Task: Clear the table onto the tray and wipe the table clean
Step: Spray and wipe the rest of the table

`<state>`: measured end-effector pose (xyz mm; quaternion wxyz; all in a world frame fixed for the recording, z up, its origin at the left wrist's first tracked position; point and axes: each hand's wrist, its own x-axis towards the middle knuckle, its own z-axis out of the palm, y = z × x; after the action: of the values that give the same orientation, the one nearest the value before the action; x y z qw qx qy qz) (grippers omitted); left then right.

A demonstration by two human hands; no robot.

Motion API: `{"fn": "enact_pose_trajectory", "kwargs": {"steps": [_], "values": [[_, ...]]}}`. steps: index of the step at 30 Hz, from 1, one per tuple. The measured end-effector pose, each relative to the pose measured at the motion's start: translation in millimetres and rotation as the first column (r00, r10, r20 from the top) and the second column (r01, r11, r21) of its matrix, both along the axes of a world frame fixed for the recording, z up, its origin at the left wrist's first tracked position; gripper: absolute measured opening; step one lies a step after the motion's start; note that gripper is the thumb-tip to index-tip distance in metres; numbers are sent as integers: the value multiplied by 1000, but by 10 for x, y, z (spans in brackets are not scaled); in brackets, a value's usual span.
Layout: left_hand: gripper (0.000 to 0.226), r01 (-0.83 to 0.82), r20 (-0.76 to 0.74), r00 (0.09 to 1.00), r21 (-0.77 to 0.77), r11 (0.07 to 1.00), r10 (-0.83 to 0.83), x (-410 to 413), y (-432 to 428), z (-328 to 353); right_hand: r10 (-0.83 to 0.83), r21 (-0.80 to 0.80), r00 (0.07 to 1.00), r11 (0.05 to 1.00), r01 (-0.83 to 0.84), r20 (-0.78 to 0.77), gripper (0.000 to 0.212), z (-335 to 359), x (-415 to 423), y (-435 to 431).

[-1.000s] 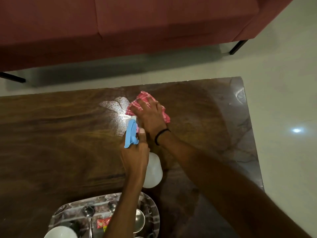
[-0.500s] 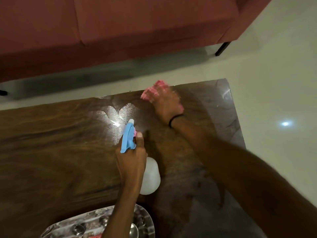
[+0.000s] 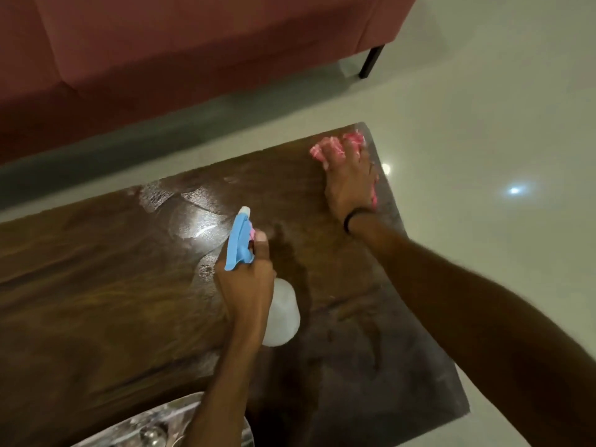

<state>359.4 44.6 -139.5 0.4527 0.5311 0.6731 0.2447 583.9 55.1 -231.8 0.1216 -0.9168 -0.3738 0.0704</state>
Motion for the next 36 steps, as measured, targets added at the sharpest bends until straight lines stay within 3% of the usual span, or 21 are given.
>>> {"fn": "enact_pose_trajectory", "kwargs": {"steps": [3,6,9,12,15,18,21,23,24,26,28,29,32,34,36], "values": [[25,-18,4,1000,23,1000,18,145,-18,30,174,-30,985,984,-174,-19,48,-13,-361,-372],[19,16,-4,1000,32,999,-16,250,-76,4,327,-60,942,944,-323,75,50,-68,82,-53],[16,19,50,999,32,999,-21,316,-102,12,99,-12,994,995,-99,34,42,-53,586,-5],[17,30,22,999,53,998,-32,360,-150,55,-97,26,995,995,97,-13,45,20,175,-448],[26,12,-12,1000,71,997,-11,432,-220,48,123,-8,992,992,-123,12,58,-88,-252,-574],[23,29,-2,1000,100,995,-28,441,-343,-1,303,-32,951,953,-302,67,54,-92,170,-95],[22,51,20,998,130,990,-54,426,-457,8,76,-12,997,997,-76,-4,48,-40,532,-17],[19,78,-12,997,127,989,-77,393,-534,39,-101,-8,994,995,101,-40,55,17,182,-428],[17,72,-21,997,115,991,-70,386,-563,61,-84,-1,996,996,84,-19,59,33,-121,-692],[18,67,-20,998,101,993,-66,337,-634,89,155,-24,987,988,-156,-32,65,7,-676,-1193],[32,70,16,997,142,987,-73,300,-711,109,362,-90,932,927,-363,-34,66,-75,-619,-1306],[36,77,32,996,151,985,-83,291,-739,95,371,-112,929,922,-370,-19,67,-104,-421,-1215],[27,97,39,994,145,985,-104,275,-873,93,120,-126,991,984,-126,-54,61,-78,-125,-1228],[20,118,20,992,167,979,-123,286,-946,126,-26,-127,996,992,15,-88,65,-3,-482,-1584],[15,148,17,988,182,972,-153,271,-1018,182,2,-129,992,991,-19,-129,64,89,-929,-2077]]}}
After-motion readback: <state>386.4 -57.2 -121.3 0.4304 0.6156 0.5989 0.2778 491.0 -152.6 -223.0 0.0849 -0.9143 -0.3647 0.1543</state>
